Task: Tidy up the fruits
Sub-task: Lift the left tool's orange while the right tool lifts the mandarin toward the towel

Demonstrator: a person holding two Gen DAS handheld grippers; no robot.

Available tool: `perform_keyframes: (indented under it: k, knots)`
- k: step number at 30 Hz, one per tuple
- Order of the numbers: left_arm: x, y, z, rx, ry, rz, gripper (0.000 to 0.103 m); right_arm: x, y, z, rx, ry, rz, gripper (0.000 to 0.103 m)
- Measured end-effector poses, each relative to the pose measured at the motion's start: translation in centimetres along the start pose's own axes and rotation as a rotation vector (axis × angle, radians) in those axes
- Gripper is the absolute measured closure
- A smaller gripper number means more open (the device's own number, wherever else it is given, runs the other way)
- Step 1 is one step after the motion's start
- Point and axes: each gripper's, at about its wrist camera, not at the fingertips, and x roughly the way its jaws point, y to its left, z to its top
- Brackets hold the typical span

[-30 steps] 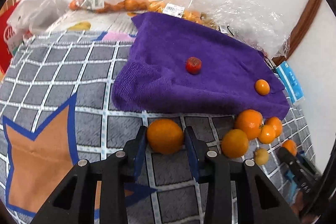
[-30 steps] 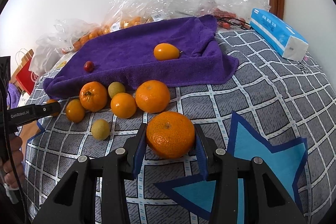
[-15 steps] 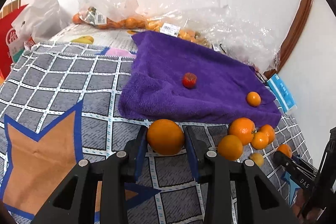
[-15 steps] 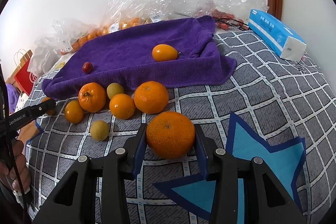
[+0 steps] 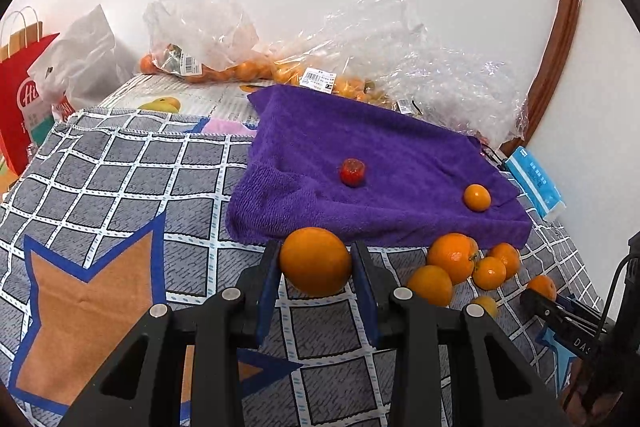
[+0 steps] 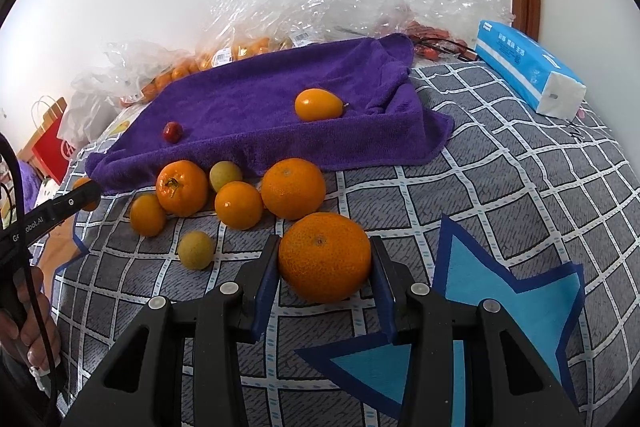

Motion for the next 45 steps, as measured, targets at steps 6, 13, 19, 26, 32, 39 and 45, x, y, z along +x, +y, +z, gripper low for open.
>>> perform_keyframes:
  k: [6, 13, 19, 26, 32, 39, 45]
  knots:
    - [-0.1, 0.0, 0.0, 0.002, -0.008, 0.000, 0.070, -0.1, -0.1, 0.0, 0.008, -0.006, 0.007, 0.061]
    - [-0.2, 0.1, 0.0, -0.001, -0.011, 0.000, 0.070, -0.2, 0.0, 0.0, 0.008, -0.009, 0.008, 0.061]
    - [-0.4, 0.1, 0.1, -0.003, -0.027, 0.001, 0.070, -0.4, -0.1, 0.1, 0.012, -0.017, 0.004, 0.061]
    - [-0.5, 0.1, 0.1, -0.002, -0.029, -0.005, 0.070, -0.5, -0.1, 0.2, 0.015, -0.023, -0.004, 0.061]
    - [-0.4, 0.2, 0.1, -0.013, -0.023, -0.014, 0.070, -0.7, 0.4, 0.5, -0.002, -0.021, -0.030, 0.061]
    - [-0.3, 0.4, 0.1, -0.031, -0.015, -0.029, 0.070, -1.5, 1.0, 1.1, -0.005, -0.041, -0.015, 0.061]
    - [-0.3, 0.7, 0.6, -0.054, -0.010, -0.039, 0.070, -1.8, 1.7, 1.6, -0.008, -0.052, 0.004, 0.061]
